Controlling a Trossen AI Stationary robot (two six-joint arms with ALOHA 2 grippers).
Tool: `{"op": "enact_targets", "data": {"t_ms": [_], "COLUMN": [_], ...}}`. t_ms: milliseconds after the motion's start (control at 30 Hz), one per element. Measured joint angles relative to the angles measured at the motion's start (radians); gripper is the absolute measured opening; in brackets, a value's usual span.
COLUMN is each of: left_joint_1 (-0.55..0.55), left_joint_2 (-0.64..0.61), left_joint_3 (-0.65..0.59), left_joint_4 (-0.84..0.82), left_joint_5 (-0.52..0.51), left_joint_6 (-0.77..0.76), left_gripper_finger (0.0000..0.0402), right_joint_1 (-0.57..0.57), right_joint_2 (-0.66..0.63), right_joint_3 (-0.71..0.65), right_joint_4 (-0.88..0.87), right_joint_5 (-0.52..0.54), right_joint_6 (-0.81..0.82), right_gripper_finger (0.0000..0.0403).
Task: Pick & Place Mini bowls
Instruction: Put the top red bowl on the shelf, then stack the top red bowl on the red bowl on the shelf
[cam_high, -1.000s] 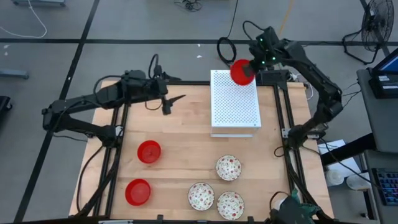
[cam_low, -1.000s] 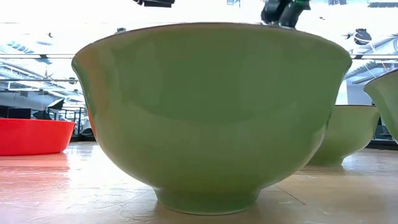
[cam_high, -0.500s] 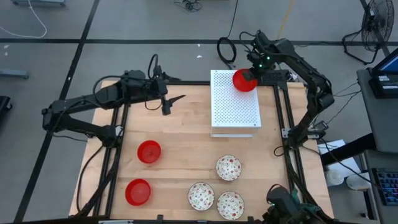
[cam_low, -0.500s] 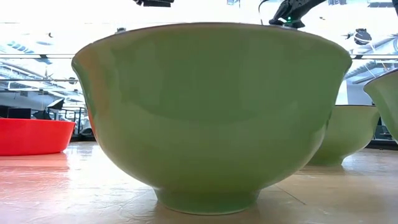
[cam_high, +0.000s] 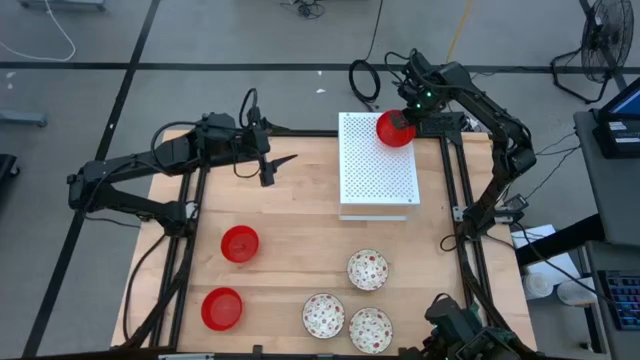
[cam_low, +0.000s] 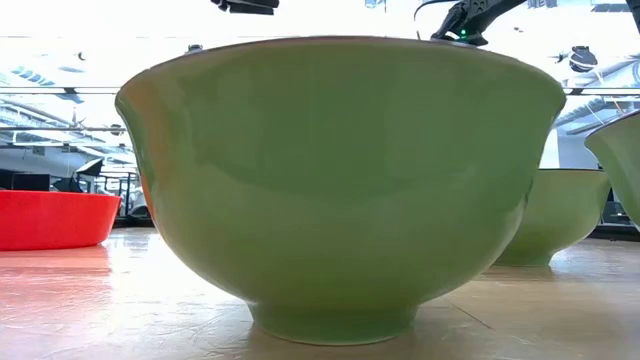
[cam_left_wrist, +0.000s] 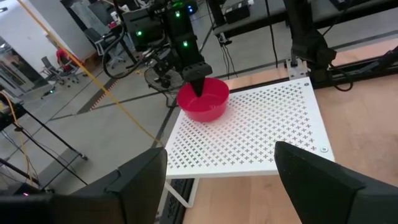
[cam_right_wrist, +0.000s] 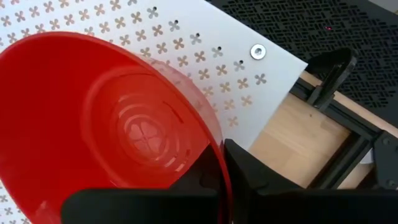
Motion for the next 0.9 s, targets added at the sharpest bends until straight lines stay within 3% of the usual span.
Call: {"op": "enact_targets", "data": {"t_ms": [300, 433, 667, 767, 900], "left_joint_1": [0.000, 0.000, 0.000, 0.000, 0.000], "left_joint_2": [0.000, 0.000, 0.000, 0.000, 0.002], "left_joint_3": [0.000, 0.000, 0.000, 0.000, 0.000], "left_joint_4": [-0.009, -0.023, -0.021, -0.021, -0.021], "left_joint_5": [0.000, 0.000, 0.000, 0.000, 0.000], "left_joint_6": [-0.015, -0.015, -0.021, -0.061, -0.109], "left_gripper_finger": [0.0296, 0.0296, 0.0296, 0.0296, 0.0296], "right_joint_1": [0.000, 0.000, 0.001, 0.018, 0.079], "right_joint_2": [0.000, -0.008, -0.123, -0.201, -0.311], "right_joint_3": [0.000, 0.000, 0.000, 0.000, -0.024], "right_joint_4": [0.015, 0.065, 0.200, 0.279, 0.400], "right_joint_5": [0.006, 0.077, 0.096, -0.012, -0.282], "right_joint_6": [0.004, 0.001, -0.007, -0.005, 0.001], "right_gripper_finger": [0.0075, 0.0114, 0.0147, 0.0148, 0.0143]}}
